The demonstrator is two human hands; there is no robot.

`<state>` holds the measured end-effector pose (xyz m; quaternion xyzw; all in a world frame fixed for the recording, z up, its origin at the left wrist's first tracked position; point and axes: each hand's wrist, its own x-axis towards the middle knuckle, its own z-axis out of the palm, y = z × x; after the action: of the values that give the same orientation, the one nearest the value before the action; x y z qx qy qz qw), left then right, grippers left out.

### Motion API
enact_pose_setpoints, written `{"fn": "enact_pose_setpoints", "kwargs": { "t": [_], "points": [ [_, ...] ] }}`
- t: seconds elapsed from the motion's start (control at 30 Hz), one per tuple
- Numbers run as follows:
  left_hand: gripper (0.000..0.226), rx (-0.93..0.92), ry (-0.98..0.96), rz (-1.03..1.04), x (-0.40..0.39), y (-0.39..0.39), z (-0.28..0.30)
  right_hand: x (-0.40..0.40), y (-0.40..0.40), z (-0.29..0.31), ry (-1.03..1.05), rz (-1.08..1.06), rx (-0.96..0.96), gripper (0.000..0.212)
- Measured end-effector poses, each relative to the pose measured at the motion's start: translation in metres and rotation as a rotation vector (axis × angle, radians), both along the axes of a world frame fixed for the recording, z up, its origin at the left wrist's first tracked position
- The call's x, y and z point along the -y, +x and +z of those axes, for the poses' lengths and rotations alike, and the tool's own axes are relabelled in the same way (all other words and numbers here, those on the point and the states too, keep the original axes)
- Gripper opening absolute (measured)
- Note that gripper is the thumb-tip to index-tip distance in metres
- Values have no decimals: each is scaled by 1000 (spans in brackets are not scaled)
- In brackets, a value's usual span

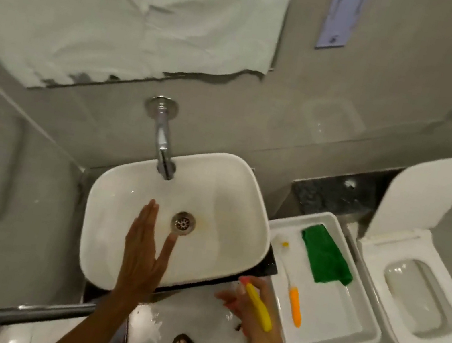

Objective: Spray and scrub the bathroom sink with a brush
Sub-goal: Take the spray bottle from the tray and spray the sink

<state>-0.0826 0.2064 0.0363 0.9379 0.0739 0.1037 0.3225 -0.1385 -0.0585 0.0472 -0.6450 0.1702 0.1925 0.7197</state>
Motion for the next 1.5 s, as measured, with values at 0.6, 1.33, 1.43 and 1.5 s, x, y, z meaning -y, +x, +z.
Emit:
{"fn": "enact_pose_setpoints", "kwargs": {
  "t": [0.6, 1.33, 1.43, 1.5],
  "points": [
    [86, -56, -4, 298, -93, -21, -26, -115, -18, 22, -289, 216, 7, 36],
    [94, -119, 60, 286, -93, -19, -23, -93, 6, 31, -211, -91, 106, 43],
    [92, -111, 61, 283, -94, -19, -26, -73, 12, 29, -154, -124, 71, 41],
    [91, -108, 67, 278, -94, -19, -27, -62, 13, 33, -176, -143, 82, 40]
  ]
}}
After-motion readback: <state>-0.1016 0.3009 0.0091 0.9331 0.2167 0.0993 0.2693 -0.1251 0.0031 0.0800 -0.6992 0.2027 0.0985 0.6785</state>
